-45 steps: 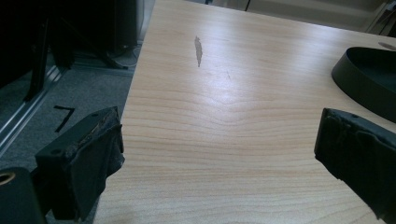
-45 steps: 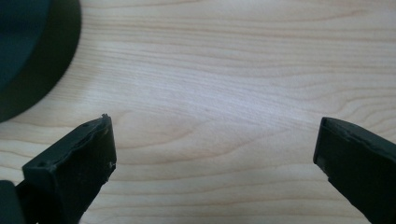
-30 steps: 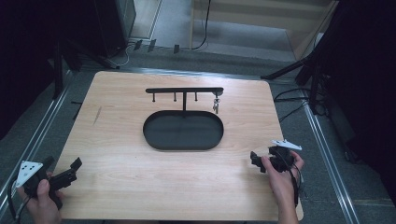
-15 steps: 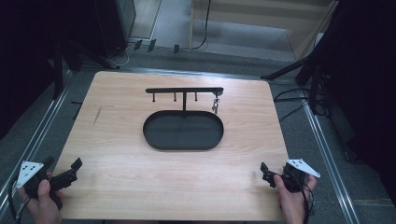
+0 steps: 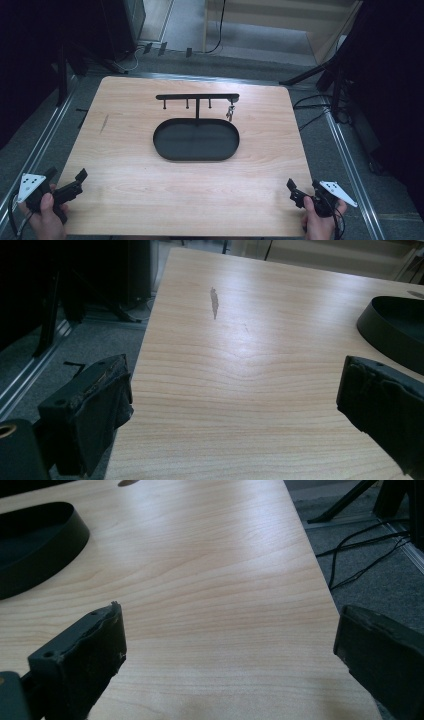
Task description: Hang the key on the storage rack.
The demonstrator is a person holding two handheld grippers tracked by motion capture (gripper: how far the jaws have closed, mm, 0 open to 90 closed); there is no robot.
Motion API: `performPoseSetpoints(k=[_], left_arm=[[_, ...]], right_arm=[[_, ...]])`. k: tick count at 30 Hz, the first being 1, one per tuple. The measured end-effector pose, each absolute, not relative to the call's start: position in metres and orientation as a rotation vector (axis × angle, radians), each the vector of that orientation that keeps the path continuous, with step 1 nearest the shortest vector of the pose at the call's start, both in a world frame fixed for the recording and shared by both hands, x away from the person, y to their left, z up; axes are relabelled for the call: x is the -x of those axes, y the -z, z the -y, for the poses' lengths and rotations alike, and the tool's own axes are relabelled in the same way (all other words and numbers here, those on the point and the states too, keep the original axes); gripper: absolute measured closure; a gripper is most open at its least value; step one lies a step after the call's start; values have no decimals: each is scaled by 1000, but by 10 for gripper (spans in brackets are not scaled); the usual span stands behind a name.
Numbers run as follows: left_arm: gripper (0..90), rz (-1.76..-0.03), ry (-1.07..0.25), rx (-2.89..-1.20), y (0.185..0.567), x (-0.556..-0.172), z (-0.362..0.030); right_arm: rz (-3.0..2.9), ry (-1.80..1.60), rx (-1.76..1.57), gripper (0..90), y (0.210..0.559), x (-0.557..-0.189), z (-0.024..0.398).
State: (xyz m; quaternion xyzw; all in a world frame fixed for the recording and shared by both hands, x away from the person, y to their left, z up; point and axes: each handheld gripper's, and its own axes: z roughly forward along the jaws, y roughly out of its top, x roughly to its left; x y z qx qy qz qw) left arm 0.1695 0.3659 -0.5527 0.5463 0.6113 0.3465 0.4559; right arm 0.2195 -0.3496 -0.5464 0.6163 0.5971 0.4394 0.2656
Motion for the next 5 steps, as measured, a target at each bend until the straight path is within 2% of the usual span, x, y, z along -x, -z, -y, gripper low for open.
performPoseSetpoints(k=[5], left_arm=[[17,-1511,-848,-1343,553,-170,-367]], right_arm=[[-1568,-1231,-1671,2,548,-217,351]])
